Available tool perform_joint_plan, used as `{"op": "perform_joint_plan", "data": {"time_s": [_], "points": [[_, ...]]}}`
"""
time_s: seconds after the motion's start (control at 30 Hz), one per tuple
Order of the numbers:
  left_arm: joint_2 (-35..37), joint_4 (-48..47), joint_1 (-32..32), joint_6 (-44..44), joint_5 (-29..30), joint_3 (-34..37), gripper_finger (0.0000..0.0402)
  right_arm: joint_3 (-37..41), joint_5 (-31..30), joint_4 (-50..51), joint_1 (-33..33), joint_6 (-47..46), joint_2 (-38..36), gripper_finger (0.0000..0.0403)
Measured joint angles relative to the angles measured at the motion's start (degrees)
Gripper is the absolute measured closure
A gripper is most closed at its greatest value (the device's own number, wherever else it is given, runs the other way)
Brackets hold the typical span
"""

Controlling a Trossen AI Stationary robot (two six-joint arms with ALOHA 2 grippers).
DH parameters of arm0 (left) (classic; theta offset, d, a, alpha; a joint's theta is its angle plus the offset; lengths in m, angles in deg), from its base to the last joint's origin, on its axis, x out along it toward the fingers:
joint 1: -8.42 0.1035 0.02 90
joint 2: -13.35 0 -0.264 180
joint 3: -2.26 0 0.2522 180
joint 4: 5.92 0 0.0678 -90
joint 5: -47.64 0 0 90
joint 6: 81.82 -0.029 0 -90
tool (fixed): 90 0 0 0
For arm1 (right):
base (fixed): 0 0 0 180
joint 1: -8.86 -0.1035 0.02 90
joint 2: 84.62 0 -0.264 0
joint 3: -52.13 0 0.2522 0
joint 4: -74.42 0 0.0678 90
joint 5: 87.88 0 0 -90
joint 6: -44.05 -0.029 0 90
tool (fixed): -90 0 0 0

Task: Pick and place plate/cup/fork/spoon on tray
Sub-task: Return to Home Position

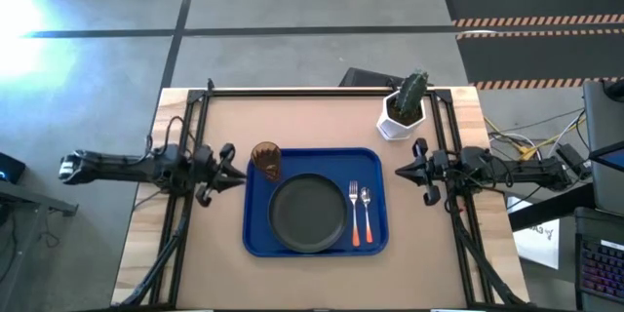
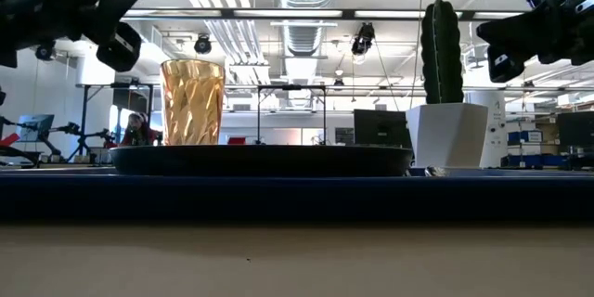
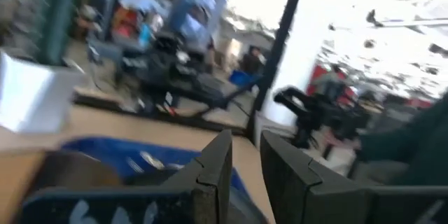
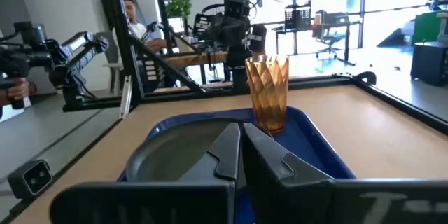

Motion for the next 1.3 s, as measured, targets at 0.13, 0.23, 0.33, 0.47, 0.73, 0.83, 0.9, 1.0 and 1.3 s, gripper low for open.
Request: {"op": "perform_joint_plan", "data": {"time_s": [0.13,0.23,0.33,0.47,0.73,0.83,0.9,1.0,1.3], "points": [[-2.79,-3.16,-3.99,2.93,0.00,-2.76,0.0343,0.00,0.02,0.02,0.00,-0.13,0.00,0.0394],[-3.61,-6.85,-6.01,2.79,0.10,-5.03,0.0343,0.00,0.01,0.00,0.00,-0.24,0.00,0.0394],[-2.25,-16.24,-6.46,2.86,2.75,-7.44,0.0343,0.00,0.02,0.01,0.00,-1.36,0.00,0.0394],[1.75,-21.27,-6.51,1.13,4.77,-8.50,0.0343,0.00,0.18,0.00,0.00,-3.12,0.02,0.0394],[13.48,-26.48,-6.63,-6.70,3.78,-7.47,0.0343,0.00,0.44,-0.39,0.00,-1.42,0.02,0.0394],[17.70,-26.19,-6.66,-7.79,0.05,-5.73,0.0343,0.00,0.43,-0.39,0.00,0.57,0.00,0.0394],[17.68,-27.27,-6.68,-7.71,-1.29,-4.45,0.0343,0.00,0.41,-0.40,0.00,2.50,-0.02,0.0394],[16.56,-27.09,-6.68,-7.69,-1.45,-4.44,0.0343,0.00,-0.01,-0.48,0.00,4.65,-0.04,0.0394],[17.73,-26.61,-6.68,-9.16,-1.77,-4.11,0.0343,0.00,-4.01,-0.88,0.04,11.50,-0.51,0.0394]]}}
